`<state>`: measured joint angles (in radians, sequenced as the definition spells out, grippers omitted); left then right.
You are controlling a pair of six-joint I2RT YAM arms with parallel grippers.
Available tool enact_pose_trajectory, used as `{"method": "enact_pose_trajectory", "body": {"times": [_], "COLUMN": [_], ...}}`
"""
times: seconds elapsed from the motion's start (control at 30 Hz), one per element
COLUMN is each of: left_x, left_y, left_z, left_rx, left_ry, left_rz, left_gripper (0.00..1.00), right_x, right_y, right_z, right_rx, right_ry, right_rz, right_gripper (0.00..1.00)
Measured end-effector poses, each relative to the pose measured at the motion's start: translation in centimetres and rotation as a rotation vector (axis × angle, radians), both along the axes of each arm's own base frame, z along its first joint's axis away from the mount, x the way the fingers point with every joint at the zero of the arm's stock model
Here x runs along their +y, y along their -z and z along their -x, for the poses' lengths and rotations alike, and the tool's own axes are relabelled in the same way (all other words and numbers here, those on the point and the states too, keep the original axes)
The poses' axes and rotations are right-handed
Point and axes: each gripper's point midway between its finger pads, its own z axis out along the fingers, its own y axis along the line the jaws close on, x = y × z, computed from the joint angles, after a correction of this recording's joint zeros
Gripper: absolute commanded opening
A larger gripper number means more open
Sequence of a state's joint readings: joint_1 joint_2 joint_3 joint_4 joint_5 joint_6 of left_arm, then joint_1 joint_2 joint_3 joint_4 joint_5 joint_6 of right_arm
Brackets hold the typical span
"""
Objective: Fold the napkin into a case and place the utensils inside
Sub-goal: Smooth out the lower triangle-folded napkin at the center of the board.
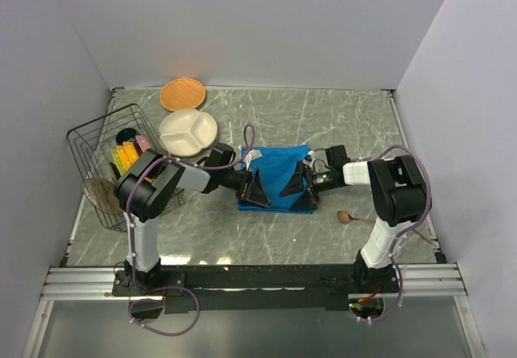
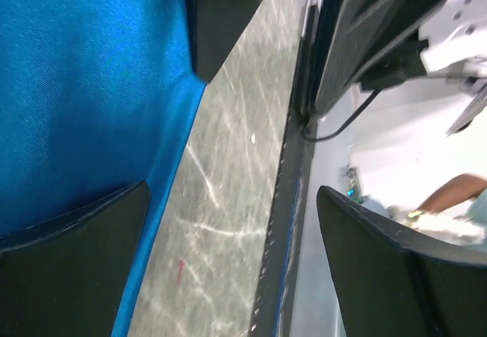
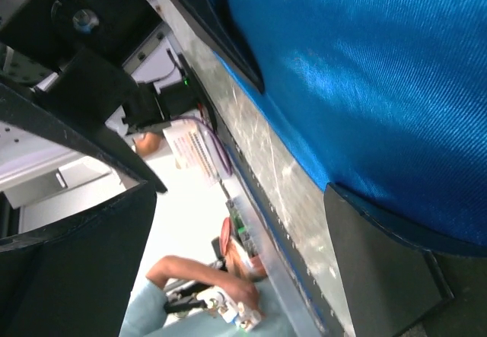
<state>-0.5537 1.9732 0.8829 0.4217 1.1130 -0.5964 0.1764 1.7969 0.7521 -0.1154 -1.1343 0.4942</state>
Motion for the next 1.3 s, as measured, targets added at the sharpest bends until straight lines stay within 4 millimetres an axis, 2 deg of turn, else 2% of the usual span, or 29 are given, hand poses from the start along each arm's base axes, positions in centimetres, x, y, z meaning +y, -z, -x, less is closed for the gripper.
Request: {"method": "enact_pose_trajectory", "body": {"times": [0.1,0.17,0.33,0.4,0.47,0.57,0.67,0.8,0.93,1.07,1.13,1.17,1.3], "left_x": [0.2,0.0,-0.9,-0.9,-0.8,-0.6,-0.4,0.3,1.0,1.7,2.0,2.1,2.0], "left_y": [-0.1,-0.1,-0.2,-0.1,-0.1,-0.3,0.0,0.4,0.4,0.4,0.4,0.4,0.1], "left_z": [0.6,1.3,2.7,2.7,2.6,2.2,1.8,1.7,1.2,0.5,0.4,0.4,0.2], "left_rx": [-0.054,-0.092,-0.167,-0.187,-0.205,-0.234,-0.251,-0.232,-0.215,-0.212,-0.207,-0.204,-0.203], "left_ry": [0.047,0.088,0.183,0.201,0.213,0.228,0.235,0.235,0.222,0.211,0.209,0.21,0.204], "left_rz": [-0.011,-0.018,-0.027,-0.033,-0.042,-0.047,-0.051,-0.056,-0.059,-0.064,-0.069,-0.071,-0.09], "left_gripper": [0.99,0.99,0.99,0.99,0.99,0.99,0.99,0.99,0.99,0.99,0.99,0.99,0.99], "right_x": [-0.4,-0.7,-1.5,-1.7,-1.8,-1.6,-1.6,-1.9,-3.6,-4.7,-4.7,-4.6,-3.3], "right_y": [-0.9,-2.3,-8.3,-10.3,-10.9,-10.0,-7.5,-3.6,-0.5,-0.2,-0.1,0.0,-0.3], "right_z": [-0.1,-1.1,-7.6,-9.9,-11.6,-14.4,-16.5,-18.1,-19.1,-18.7,-18.0,-17.5,-15.4], "right_rx": [0.026,0.023,-0.19,-0.268,-0.295,-0.292,-0.244,-0.156,-0.088,-0.06,-0.061,-0.057,-0.041], "right_ry": [-0.002,0.006,0.056,0.078,0.098,0.125,0.159,0.217,0.286,0.303,0.291,0.279,0.203], "right_rz": [0.004,-0.003,-0.029,-0.039,-0.045,-0.04,-0.028,0.004,0.05,0.051,0.049,0.051,0.062], "right_gripper": [1.0,1.0,1.0,1.0,1.0,1.0,1.0,1.0,1.0,0.95,0.89,0.82,0.75]}}
